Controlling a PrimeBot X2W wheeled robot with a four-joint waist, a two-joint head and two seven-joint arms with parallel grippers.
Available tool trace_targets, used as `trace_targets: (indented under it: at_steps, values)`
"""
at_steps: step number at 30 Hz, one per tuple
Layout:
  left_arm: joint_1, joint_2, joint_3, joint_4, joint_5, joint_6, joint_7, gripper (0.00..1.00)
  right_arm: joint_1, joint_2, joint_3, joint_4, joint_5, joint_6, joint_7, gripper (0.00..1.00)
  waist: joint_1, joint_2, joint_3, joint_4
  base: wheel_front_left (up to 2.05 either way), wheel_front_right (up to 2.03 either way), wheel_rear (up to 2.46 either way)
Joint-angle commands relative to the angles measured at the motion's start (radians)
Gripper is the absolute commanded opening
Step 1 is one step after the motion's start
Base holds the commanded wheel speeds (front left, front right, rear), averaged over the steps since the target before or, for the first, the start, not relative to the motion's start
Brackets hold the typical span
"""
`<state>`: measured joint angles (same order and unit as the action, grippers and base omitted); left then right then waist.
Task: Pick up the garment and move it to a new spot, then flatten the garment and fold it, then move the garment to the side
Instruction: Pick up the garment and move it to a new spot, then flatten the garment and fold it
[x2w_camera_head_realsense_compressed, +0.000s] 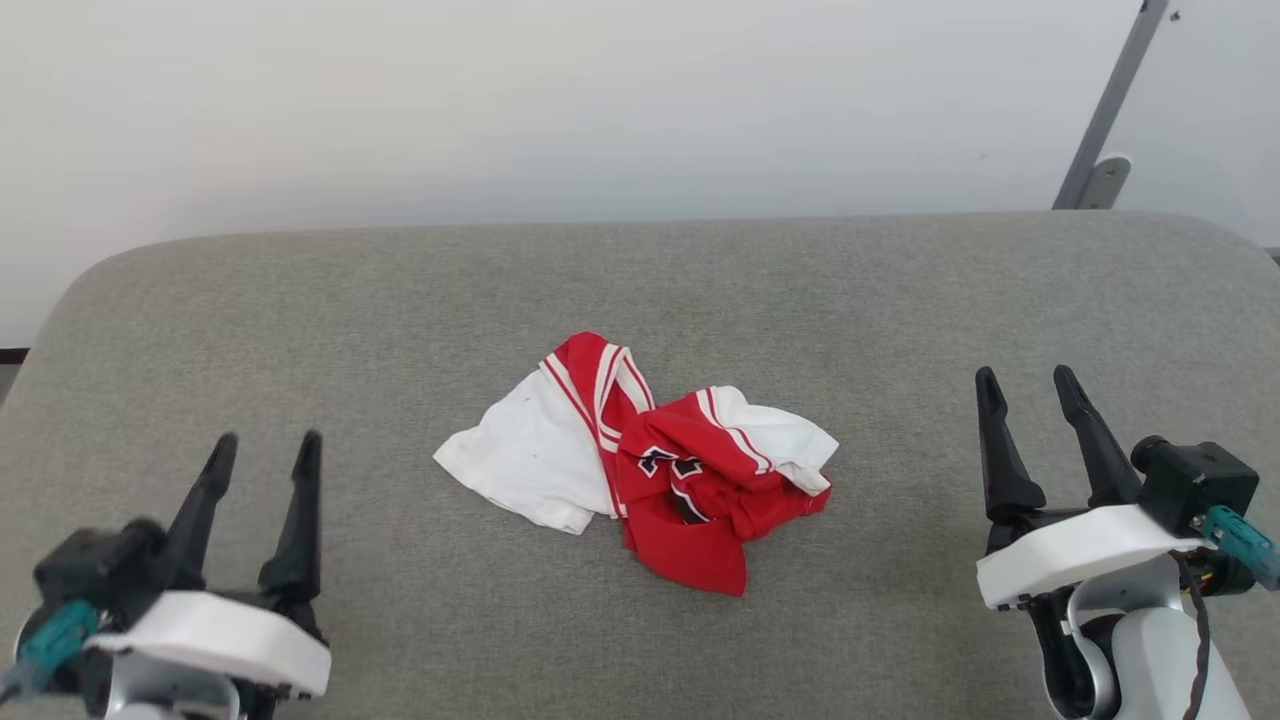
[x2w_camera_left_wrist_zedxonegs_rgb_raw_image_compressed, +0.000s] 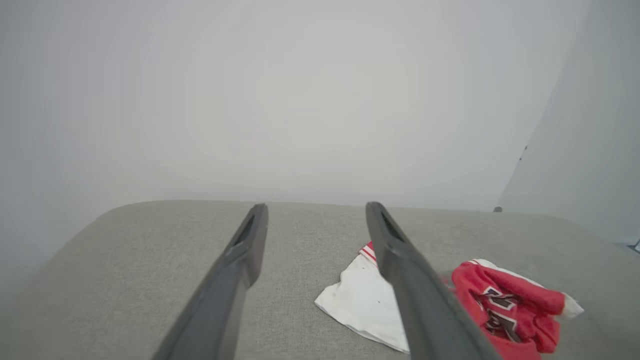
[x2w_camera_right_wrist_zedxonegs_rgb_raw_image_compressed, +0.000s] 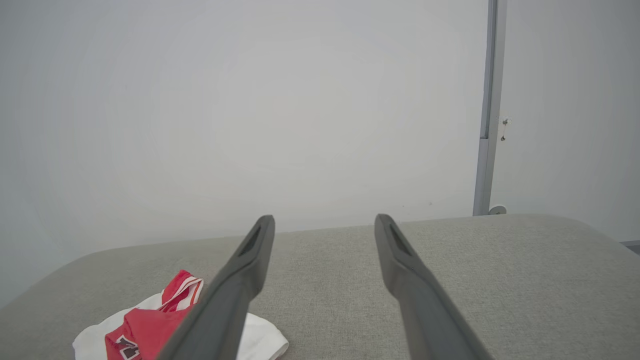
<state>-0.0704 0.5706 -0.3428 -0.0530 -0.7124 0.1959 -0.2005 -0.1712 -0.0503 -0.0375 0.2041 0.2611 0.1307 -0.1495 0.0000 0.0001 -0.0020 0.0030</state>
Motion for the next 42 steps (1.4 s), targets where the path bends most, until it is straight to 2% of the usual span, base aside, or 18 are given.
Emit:
trace_targets:
  at_steps: [1,6,10,17,25,35,42]
  values:
    - [0.033,-0.005,0.015,-0.006,0.008,0.011,-0.019,1.0,0.011,0.0,-0.001,-0.005,-0.004,0.0,0.003,1.0,0.0,-0.0001,-0.003,0.007,0.0,0.0,0.0]
    - [0.095,-0.026,0.049,-0.01,0.016,0.021,-0.051,1.0,0.022,0.0,0.0,-0.011,-0.001,0.0,0.005,1.0,0.0,-0.0001,-0.008,0.025,0.0,0.0,0.0]
    - [0.135,-0.061,0.094,0.006,0.032,0.001,-0.064,1.0,0.032,-0.001,-0.002,-0.012,0.002,0.0,0.003,1.0,0.0,-0.0001,-0.01,0.036,0.0,0.0,0.0]
    - [0.19,-0.153,0.193,0.016,0.107,-0.057,-0.066,1.0,0.041,-0.001,-0.003,-0.011,0.002,0.0,-0.003,1.0,0.0,-0.0001,-0.015,0.045,0.0,0.0,0.0]
    - [0.241,-0.267,0.301,0.042,0.197,-0.145,-0.066,1.0,0.058,-0.001,-0.008,-0.009,-0.008,0.0,-0.012,1.0,0.0,-0.0001,-0.02,0.048,0.0,0.0,0.0]
    - [0.237,-0.336,0.37,0.078,0.27,-0.227,-0.066,1.0,0.078,-0.001,-0.016,0.003,-0.013,0.0,-0.026,1.0,0.0,-0.0001,-0.02,0.047,0.0,0.0,0.0]
    - [0.22,-0.372,0.402,0.09,0.305,-0.268,-0.066,1.0,0.094,0.0,-0.016,0.012,0.0,0.0,-0.031,1.0,0.0,-0.0001,-0.016,0.046,0.0,0.0,0.0]
